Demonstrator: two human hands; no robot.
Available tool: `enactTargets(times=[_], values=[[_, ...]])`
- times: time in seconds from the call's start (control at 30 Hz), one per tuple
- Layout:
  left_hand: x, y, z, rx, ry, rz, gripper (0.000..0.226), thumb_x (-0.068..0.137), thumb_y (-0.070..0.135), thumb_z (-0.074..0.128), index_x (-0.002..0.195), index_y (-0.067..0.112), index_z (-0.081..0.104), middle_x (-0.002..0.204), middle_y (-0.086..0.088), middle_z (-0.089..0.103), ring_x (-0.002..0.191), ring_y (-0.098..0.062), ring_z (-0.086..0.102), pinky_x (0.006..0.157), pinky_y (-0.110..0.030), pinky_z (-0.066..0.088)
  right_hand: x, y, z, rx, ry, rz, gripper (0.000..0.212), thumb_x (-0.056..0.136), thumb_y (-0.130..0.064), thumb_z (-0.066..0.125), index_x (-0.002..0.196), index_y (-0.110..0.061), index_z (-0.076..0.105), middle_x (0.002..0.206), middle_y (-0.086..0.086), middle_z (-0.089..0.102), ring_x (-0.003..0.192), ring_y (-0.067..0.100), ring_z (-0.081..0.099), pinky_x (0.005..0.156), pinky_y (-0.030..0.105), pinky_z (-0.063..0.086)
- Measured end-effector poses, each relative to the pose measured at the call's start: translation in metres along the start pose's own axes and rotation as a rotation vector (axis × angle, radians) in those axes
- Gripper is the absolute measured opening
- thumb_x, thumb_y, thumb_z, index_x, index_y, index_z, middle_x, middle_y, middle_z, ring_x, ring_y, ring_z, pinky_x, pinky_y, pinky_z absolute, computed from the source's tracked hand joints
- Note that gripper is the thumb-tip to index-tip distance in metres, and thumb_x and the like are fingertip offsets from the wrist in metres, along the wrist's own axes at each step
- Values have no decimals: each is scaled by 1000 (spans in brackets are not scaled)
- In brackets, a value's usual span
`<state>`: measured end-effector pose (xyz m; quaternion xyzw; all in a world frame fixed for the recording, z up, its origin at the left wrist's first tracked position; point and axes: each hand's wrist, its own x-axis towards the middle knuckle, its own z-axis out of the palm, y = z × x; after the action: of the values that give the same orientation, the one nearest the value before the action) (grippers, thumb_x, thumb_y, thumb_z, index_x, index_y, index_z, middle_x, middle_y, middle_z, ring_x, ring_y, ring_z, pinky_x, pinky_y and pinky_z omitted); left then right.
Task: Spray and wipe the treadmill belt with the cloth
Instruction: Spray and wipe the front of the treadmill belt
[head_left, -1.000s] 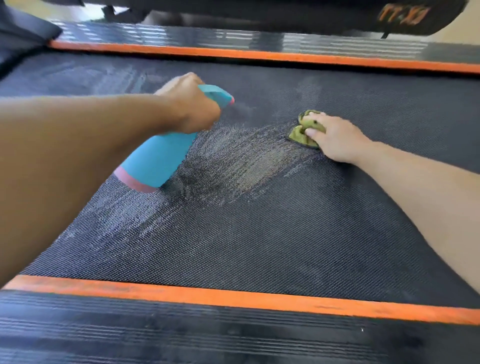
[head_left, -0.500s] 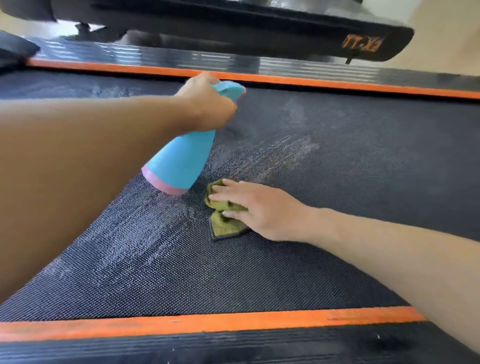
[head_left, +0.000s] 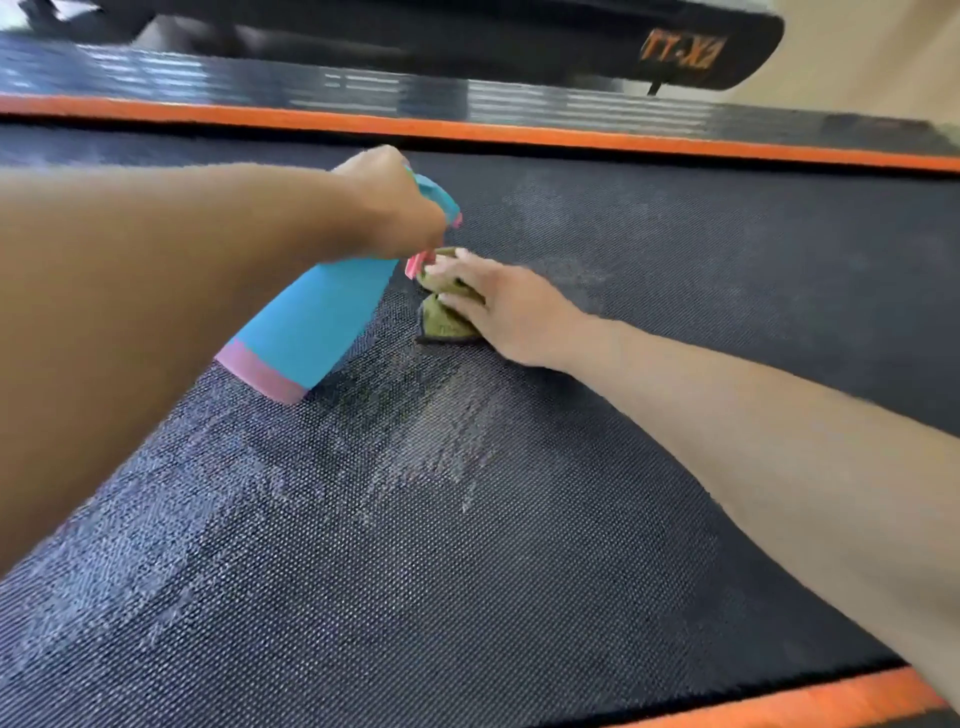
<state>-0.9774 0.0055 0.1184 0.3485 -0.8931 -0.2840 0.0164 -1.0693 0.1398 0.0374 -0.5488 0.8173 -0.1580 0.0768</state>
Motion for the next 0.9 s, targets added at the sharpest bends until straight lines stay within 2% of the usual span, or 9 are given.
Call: enactTargets(times=[0.13,0.23,0.37,0.47,0.53,0.6,0.7,0.8,0.9], values=[[6,-1,-3,2,-70,-7,20,78,30,72,92,22,83,91,-6,76,72,-28,65,62,-31,52,42,74,-24,-110,92,290,45,103,-40,36,145,-22,41,153,9,36,132,35,41,103,35,32],[11,-1,3,29,-71,-9,16,83,29,74,91,21,84,91,-5,74,71,-27,60,57,-27,44,58,88,-22,-81,166,439,44,103,-39,36,142,-22,45,150,12,39,130,37,44,103,39,35],[12,0,6,44,-44,-7,20,78,19,72,96,15,79,86,-9,71,67,-30,59,57,-27,44,24,38,-1,-105,89,123,34,102,-38,37,132,-29,50,135,6,52,110,29,56,91,37,42],[9,-1,2,-3,-1,-26,11,85,21,69,89,17,78,81,-7,68,65,-28,56,57,-28,44,0,25,2,-52,34,-106,41,101,-43,39,141,-36,43,153,-1,39,133,25,44,107,37,35],[2,-1,-2,-50,-12,-15,17,80,23,68,87,24,83,91,-3,78,81,-28,68,72,-34,57,17,49,-9,-143,2,-12,42,102,-44,38,142,-33,42,151,4,39,132,31,43,107,39,33],[-2,-2,-4,-86,-13,-22,23,74,24,66,88,27,84,90,2,81,90,-25,73,84,-41,62,40,70,-20,-138,46,254,42,103,-41,35,141,-26,42,146,12,41,128,37,45,104,41,35],[-7,-1,-3,-58,18,-20,21,77,25,70,95,24,80,95,-4,79,77,-29,67,71,-36,56,60,68,-13,-62,153,484,41,102,-37,33,137,-20,47,142,13,43,124,36,47,101,42,37],[-13,1,-1,-15,80,-25,33,80,26,69,113,21,67,105,-3,70,91,-35,65,73,-35,50,43,15,4,-60,119,293,26,101,-36,34,110,-22,53,119,10,52,103,32,57,86,42,43],[-28,-1,0,3,174,-3,39,86,38,67,123,26,64,108,1,65,94,-30,60,79,-33,44,0,-54,26,11,131,82,16,100,-31,41,84,-25,42,95,3,48,83,25,53,68,37,43]])
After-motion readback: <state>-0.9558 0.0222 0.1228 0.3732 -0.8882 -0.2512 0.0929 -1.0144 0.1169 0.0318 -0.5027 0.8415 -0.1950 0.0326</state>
